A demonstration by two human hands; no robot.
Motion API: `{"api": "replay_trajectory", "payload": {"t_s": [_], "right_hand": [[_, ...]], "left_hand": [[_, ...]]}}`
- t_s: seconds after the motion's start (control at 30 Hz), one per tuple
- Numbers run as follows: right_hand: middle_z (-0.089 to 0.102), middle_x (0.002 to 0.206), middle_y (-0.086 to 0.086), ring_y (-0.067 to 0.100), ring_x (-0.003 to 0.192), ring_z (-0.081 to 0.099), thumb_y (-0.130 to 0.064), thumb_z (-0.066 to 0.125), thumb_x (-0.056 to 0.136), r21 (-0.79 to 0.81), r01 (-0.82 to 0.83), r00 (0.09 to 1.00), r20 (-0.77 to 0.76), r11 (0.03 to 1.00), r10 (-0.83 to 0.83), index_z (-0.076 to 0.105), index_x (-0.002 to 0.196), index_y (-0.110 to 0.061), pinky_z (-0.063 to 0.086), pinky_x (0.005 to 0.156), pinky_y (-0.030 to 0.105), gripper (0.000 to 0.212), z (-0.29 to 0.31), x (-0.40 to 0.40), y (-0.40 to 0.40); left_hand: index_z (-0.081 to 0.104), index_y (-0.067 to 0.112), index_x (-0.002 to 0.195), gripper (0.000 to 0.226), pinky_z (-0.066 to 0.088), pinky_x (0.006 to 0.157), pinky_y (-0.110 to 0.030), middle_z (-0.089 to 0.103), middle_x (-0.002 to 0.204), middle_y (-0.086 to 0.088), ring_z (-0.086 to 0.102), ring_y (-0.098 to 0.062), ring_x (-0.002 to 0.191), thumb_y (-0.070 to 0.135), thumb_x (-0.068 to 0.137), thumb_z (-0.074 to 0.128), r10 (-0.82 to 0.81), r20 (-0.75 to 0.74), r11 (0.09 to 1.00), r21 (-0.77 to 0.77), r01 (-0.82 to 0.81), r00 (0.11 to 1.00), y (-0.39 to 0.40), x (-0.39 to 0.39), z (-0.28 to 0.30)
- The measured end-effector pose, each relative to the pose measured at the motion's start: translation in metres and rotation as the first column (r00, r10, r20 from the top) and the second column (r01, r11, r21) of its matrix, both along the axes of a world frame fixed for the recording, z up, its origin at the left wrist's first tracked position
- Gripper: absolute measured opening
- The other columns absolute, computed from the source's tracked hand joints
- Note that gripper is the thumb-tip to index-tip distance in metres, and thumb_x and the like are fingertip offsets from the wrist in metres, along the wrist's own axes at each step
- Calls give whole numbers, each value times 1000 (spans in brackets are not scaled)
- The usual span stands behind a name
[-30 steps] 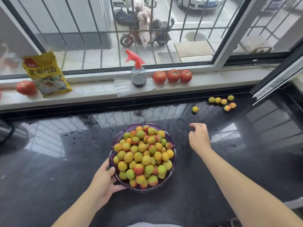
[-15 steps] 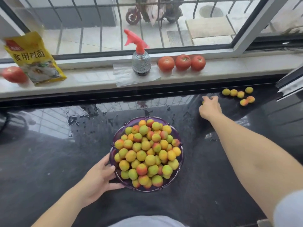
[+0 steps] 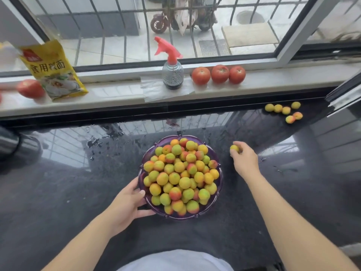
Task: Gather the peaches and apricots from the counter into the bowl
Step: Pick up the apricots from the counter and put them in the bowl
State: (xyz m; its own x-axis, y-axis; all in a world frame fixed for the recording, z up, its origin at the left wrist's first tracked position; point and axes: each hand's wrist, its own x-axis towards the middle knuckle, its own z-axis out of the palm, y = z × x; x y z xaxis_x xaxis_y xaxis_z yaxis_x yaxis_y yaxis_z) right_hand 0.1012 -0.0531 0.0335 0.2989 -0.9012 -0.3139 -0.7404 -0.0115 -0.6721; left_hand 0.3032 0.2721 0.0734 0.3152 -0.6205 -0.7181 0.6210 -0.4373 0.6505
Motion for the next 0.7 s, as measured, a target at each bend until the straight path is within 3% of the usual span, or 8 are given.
{"api": "replay_trajectory", "payload": {"t_s": [0.13, 0.3, 0.4, 0.53, 0.7], "right_hand": [[69, 108, 9, 20, 89, 68, -14, 59, 99, 279, 229, 909, 283, 933, -308, 63, 126, -23, 57, 94, 43, 29, 10, -33, 49], [64, 111, 9, 16, 87, 64, -4, 61, 98, 448, 131, 840, 423, 885, -338, 67, 116, -24, 53, 86, 33, 28, 26, -52, 86], [68, 113, 3, 13, 88, 69, -3, 67, 93, 376, 42, 882, 422, 926, -211, 67, 121, -25, 57, 89, 34, 36, 42, -46, 92], [70, 104, -9, 7, 95, 67, -19, 73, 91, 100, -66, 952, 305, 993, 32, 63, 118, -27, 54, 87, 30, 30, 55, -27, 92], [60, 100, -10, 17, 99, 59, -29, 73, 90, -189, -222, 965, 95, 956, 243, 70, 106, -27, 48, 87, 34, 17, 42, -5, 95]], "left_hand": [[60, 40, 144, 47, 60, 95, -63, 74, 135, 3, 74, -31, 119, 6, 114, 44, 0, 59, 998, 58, -3, 998, -3, -4, -1], [63, 43, 139, 50, 62, 93, -60, 77, 130, 3, 76, -31, 114, 7, 115, 38, 11, 99, 990, 136, -24, 995, -4, -7, -2], [62, 39, 141, 46, 62, 92, -58, 76, 130, -1, 77, -32, 112, 10, 116, 37, 25, 105, 985, 167, -42, 994, -4, -10, -3], [59, 37, 143, 41, 63, 89, -57, 74, 131, -3, 76, -33, 111, 16, 117, 36, 35, 135, 976, 208, -63, 990, -5, -16, -3], [58, 35, 144, 40, 65, 81, -53, 74, 130, -4, 76, -32, 109, 17, 118, 35, 39, 152, 968, 241, -75, 988, -6, -17, -2]]}}
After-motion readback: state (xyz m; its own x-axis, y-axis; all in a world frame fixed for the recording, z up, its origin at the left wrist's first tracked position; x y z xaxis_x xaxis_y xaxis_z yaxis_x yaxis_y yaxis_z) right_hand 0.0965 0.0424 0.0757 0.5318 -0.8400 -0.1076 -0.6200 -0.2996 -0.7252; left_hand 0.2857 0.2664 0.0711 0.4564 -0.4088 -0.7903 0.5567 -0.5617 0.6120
